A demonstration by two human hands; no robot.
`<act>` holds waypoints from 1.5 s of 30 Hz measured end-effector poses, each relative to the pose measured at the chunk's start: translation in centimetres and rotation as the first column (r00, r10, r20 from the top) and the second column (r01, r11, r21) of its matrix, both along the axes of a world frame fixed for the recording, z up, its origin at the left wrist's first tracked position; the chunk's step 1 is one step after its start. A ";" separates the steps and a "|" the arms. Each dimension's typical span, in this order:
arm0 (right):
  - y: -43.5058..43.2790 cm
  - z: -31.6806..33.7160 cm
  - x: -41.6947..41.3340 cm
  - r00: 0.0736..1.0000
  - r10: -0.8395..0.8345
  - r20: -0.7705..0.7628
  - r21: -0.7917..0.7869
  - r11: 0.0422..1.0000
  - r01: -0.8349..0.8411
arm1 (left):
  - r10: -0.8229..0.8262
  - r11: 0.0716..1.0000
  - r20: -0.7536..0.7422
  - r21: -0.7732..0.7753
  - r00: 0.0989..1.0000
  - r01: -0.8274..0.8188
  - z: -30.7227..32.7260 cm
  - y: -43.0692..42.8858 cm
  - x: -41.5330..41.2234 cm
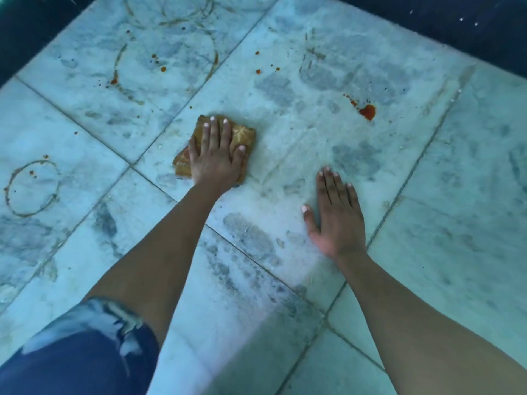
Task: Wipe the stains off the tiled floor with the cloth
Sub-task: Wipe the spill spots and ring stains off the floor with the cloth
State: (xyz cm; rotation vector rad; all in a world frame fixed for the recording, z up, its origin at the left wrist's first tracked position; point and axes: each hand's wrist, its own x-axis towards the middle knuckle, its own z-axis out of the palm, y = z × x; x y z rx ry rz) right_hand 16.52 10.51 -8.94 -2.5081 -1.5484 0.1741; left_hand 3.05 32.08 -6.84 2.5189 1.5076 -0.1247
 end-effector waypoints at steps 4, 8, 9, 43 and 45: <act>0.1 0.2 0.0 1.000 -0.004 -0.011 -0.003 1.000 0.004 | -0.158 0.987 -0.022 0.008 0.987 0.159 0.3 -3.0 1.6; 0.1 0.2 0.0 1.000 -0.006 -0.023 0.009 1.000 0.006 | -0.426 0.904 -0.032 0.017 0.904 0.427 0.3 -5.4 -4.7; 0.0 0.2 0.0 1.000 -0.009 -0.024 0.014 1.000 0.010 | -0.411 0.911 -0.030 0.010 0.911 0.412 0.3 -4.6 -5.8; 6.3 0.8 -0.5 1.000 0.002 -0.020 -0.066 0.998 -0.004 | -0.152 0.988 0.294 0.052 0.944 0.143 -0.2 1.9 -8.5; 7.0 0.5 -0.4 1.000 -0.023 -0.013 -0.078 0.997 0.022 | 0.048 0.998 0.318 0.025 0.947 -0.059 -0.2 5.6 -5.8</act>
